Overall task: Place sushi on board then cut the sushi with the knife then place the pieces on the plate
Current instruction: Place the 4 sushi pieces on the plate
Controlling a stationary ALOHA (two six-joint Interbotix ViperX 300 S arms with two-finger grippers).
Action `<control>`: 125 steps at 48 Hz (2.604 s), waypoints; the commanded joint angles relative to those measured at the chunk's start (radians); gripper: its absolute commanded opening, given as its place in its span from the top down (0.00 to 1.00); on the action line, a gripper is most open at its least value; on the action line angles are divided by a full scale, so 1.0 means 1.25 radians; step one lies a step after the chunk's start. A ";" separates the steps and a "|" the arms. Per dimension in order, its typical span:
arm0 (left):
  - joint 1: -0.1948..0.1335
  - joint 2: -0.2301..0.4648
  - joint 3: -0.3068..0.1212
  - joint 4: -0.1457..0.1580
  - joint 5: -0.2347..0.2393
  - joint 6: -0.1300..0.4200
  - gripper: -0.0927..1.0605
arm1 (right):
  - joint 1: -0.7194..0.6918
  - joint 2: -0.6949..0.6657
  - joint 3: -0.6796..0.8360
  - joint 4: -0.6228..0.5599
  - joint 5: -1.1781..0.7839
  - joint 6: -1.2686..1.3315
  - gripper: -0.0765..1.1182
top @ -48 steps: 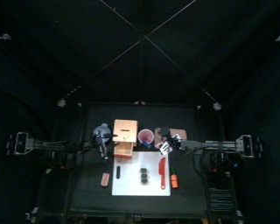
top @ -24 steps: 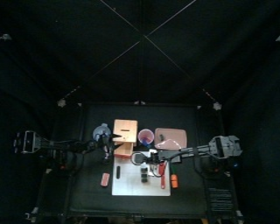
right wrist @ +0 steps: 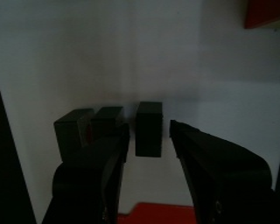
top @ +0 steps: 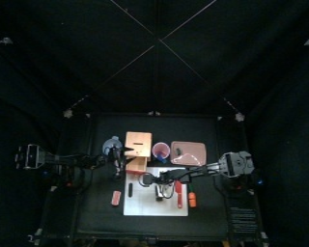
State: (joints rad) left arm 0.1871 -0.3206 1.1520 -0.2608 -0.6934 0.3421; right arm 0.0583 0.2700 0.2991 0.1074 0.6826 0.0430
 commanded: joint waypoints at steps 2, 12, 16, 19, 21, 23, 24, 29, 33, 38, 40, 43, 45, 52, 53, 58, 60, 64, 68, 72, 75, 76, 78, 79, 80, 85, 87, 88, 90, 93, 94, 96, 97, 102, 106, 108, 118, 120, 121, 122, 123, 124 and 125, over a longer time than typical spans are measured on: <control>0.002 -0.001 -0.005 0.000 -0.004 -0.001 0.19 | -0.002 -0.016 -0.013 0.002 -0.009 0.007 0.37; 0.002 -0.001 -0.001 0.000 -0.004 0.000 0.19 | -0.029 -0.087 0.028 -0.004 0.040 0.050 0.46; 0.001 -0.004 0.002 0.000 -0.004 0.000 0.19 | -0.056 -0.162 0.091 -0.016 0.074 0.114 0.46; 0.001 -0.006 0.001 0.001 -0.004 0.001 0.19 | -0.083 -0.237 0.156 -0.038 0.082 0.188 0.46; 0.001 -0.010 0.000 0.001 -0.004 0.002 0.19 | -0.110 -0.303 0.214 -0.061 0.082 0.259 0.46; 0.002 -0.009 -0.001 0.002 -0.004 0.004 0.19 | -0.137 -0.355 0.268 -0.088 0.082 0.323 0.46; 0.002 -0.010 -0.001 0.005 -0.004 0.004 0.19 | -0.146 -0.372 0.285 -0.097 0.082 0.345 0.46; 0.002 -0.013 -0.002 0.012 -0.004 0.004 0.19 | -0.233 -0.474 0.404 -0.166 0.067 0.534 0.46; 0.004 -0.013 -0.004 0.017 -0.004 0.004 0.19 | -0.293 -0.491 0.427 -0.221 0.028 0.660 0.46; 0.004 -0.016 -0.004 0.018 -0.004 0.004 0.19 | -0.363 -0.445 0.410 -0.265 0.001 0.768 0.46; 0.002 -0.017 -0.005 0.018 -0.004 0.002 0.19 | -0.380 -0.423 0.404 -0.276 -0.005 0.800 0.46; -0.001 -0.020 -0.004 0.018 -0.004 0.002 0.19 | -0.401 -0.380 0.387 -0.292 -0.018 0.844 0.46; -0.002 -0.022 -0.004 0.018 -0.004 0.002 0.19 | -0.406 -0.358 0.374 -0.306 -0.028 0.859 0.46; -0.004 -0.031 0.001 0.018 -0.004 0.004 0.19 | -0.421 -0.293 0.330 -0.328 -0.036 0.879 0.46; -0.004 -0.031 0.001 0.020 -0.004 0.004 0.19 | -0.421 -0.285 0.328 -0.328 -0.036 0.879 0.46; -0.004 -0.032 0.009 0.036 -0.004 0.002 0.19 | -0.422 -0.258 0.317 -0.325 -0.031 0.880 0.46; -0.004 -0.033 0.011 0.038 -0.004 0.002 0.19 | -0.421 -0.253 0.317 -0.323 -0.027 0.880 0.45; -0.004 -0.036 0.013 0.039 -0.004 0.002 0.19 | -0.421 -0.252 0.323 -0.322 -0.023 0.880 0.45; -0.004 -0.039 0.015 0.039 -0.004 0.002 0.19 | -0.422 -0.252 0.326 -0.322 -0.018 0.882 0.45; -0.004 -0.040 0.016 0.039 -0.004 0.002 0.19 | -0.422 -0.252 0.325 -0.323 -0.020 0.885 0.43; -0.004 -0.045 0.020 0.042 -0.004 0.002 0.19 | -0.422 -0.252 0.325 -0.324 -0.018 0.886 0.36; -0.004 -0.048 0.020 0.042 -0.004 0.002 0.19 | -0.422 -0.252 0.326 -0.325 -0.018 0.886 0.34; -0.004 -0.054 0.022 0.043 -0.004 0.002 0.19 | -0.426 -0.252 0.328 -0.325 -0.017 0.887 0.29; -0.004 -0.058 0.022 0.043 -0.004 0.002 0.19 | -0.426 -0.252 0.329 -0.325 -0.017 0.887 0.27; -0.004 -0.061 0.023 0.043 -0.004 0.002 0.19 | -0.426 -0.252 0.328 -0.326 -0.017 0.887 0.26; -0.002 -0.076 0.027 0.043 -0.004 0.002 0.19 | -0.426 -0.252 0.319 -0.330 -0.018 0.887 0.24; -0.002 -0.077 0.029 0.043 -0.004 0.002 0.19 | -0.426 -0.253 0.315 -0.333 -0.018 0.887 0.24; -0.002 -0.079 0.028 0.043 -0.004 0.001 0.19 | -0.426 -0.254 0.314 -0.334 -0.018 0.887 0.24; -0.002 -0.079 0.029 0.042 -0.004 0.002 0.19 | -0.426 -0.254 0.313 -0.335 -0.021 0.887 0.24; -0.002 -0.077 0.029 0.042 -0.004 0.001 0.19 | -0.426 -0.252 0.318 -0.339 -0.031 0.886 0.24; -0.002 -0.077 0.028 0.042 -0.004 0.001 0.19 | -0.426 -0.250 0.322 -0.342 -0.036 0.886 0.24; -0.002 -0.079 0.029 0.042 -0.004 0.001 0.19 | -0.430 -0.249 0.325 -0.351 -0.037 0.887 0.24; -0.002 -0.077 0.031 0.042 -0.004 0.001 0.19 | -0.432 -0.252 0.326 -0.352 -0.038 0.887 0.24; -0.001 -0.077 0.033 0.042 -0.002 0.001 0.19 | -0.437 -0.279 0.324 -0.355 -0.040 0.887 0.24; 0.002 -0.077 0.033 0.040 -0.002 0.001 0.19 | -0.441 -0.297 0.323 -0.337 -0.069 0.888 0.24; 0.002 -0.077 0.033 0.040 -0.004 0.001 0.19 | -0.441 -0.310 0.323 -0.323 -0.080 0.886 0.24; 0.005 -0.077 0.034 0.040 -0.004 0.001 0.19 | -0.441 -0.400 0.355 -0.314 -0.086 0.886 0.24; 0.006 -0.077 0.034 0.040 -0.002 0.001 0.19 | -0.436 -0.422 0.356 -0.318 -0.092 0.875 0.24; 0.006 -0.079 0.034 0.040 -0.002 0.001 0.19 | -0.431 -0.433 0.357 -0.319 -0.096 0.870 0.24; 0.006 -0.077 0.033 0.040 -0.004 0.001 0.19 | -0.418 -0.444 0.358 -0.320 -0.101 0.858 0.24; 0.006 -0.077 0.033 0.040 -0.002 0.001 0.19 | -0.395 -0.455 0.360 -0.317 -0.106 0.843 0.24; 0.007 -0.077 0.032 0.040 -0.004 0.001 0.19 | -0.367 -0.463 0.360 -0.315 -0.109 0.823 0.24; 0.006 -0.077 0.031 0.040 -0.004 0.001 0.19 | -0.350 -0.465 0.358 -0.314 -0.110 0.811 0.24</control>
State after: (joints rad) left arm 0.1902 -0.4142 1.2057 -0.2102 -0.6918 0.3421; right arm -0.4541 -0.2623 0.7578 -0.2884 0.5614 1.0983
